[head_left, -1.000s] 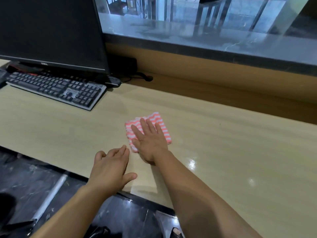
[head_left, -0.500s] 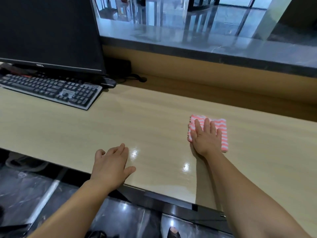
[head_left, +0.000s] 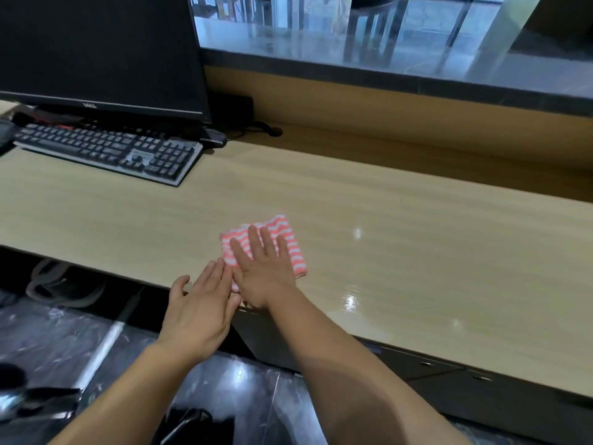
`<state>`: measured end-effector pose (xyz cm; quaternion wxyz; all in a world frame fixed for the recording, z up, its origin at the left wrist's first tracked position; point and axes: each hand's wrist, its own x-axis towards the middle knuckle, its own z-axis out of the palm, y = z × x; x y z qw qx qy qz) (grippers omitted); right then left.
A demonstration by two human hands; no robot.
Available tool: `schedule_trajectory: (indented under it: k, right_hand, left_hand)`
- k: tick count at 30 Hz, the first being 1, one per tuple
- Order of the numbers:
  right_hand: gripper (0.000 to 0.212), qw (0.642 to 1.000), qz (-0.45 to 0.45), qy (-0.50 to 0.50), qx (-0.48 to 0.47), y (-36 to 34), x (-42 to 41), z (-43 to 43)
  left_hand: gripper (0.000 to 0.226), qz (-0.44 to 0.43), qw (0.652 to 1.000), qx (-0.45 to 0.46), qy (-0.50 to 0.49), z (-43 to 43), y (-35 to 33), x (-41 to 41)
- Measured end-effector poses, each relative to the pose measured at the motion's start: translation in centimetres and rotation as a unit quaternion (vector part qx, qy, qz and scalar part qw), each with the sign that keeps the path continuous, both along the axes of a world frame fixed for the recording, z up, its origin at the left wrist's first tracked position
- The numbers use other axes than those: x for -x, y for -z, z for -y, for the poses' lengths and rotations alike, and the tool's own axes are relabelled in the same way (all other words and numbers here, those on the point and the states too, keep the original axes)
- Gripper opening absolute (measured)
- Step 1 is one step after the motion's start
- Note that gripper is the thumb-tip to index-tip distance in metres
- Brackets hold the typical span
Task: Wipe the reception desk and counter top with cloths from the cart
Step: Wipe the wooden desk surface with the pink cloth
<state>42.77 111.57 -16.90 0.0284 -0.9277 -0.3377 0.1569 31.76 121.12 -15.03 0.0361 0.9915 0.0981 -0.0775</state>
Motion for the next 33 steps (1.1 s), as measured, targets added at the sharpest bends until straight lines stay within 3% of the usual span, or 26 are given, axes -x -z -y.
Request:
schedule_trajectory:
  k: [4,10,14,18,24,27,33]
  right_hand:
    - [0.056,1.0,-0.002,-0.023,-0.011,-0.1,0.5,1.8]
    - [0.056,0.997,0.011,0.075,-0.009,-0.3,-0.6,9.8]
    - [0.055,0.985,0.019,0.174,0.004,-0.8,-1.5,16.6]
    - [0.055,0.97,0.021,0.24,0.017,-1.3,-1.3,20.2]
    - [0.057,0.944,0.014,0.329,0.007,-1.2,0.1,16.9]
    - [0.059,0.952,0.014,0.307,0.004,-0.8,1.6,12.6]
    - [0.058,0.993,-0.008,0.121,-0.015,-0.4,4.7,4.1]
  left_hand:
    - [0.065,0.002,1.0,-0.013,0.019,1.0,-0.2,0.3]
    - [0.095,-0.031,0.999,-0.008,0.04,3.5,-1.4,-0.3]
    - [0.059,-0.029,0.999,0.003,0.042,5.0,-1.9,-1.0]
    - [0.055,-0.034,0.998,0.025,0.041,5.8,-2.1,-1.5]
    - [0.054,-0.021,0.998,0.047,0.02,4.4,-1.9,-0.7]
    - [0.053,-0.007,0.998,0.052,0.016,3.7,-1.8,0.0]
    - [0.052,0.003,0.999,0.034,0.008,2.3,-1.7,1.2]
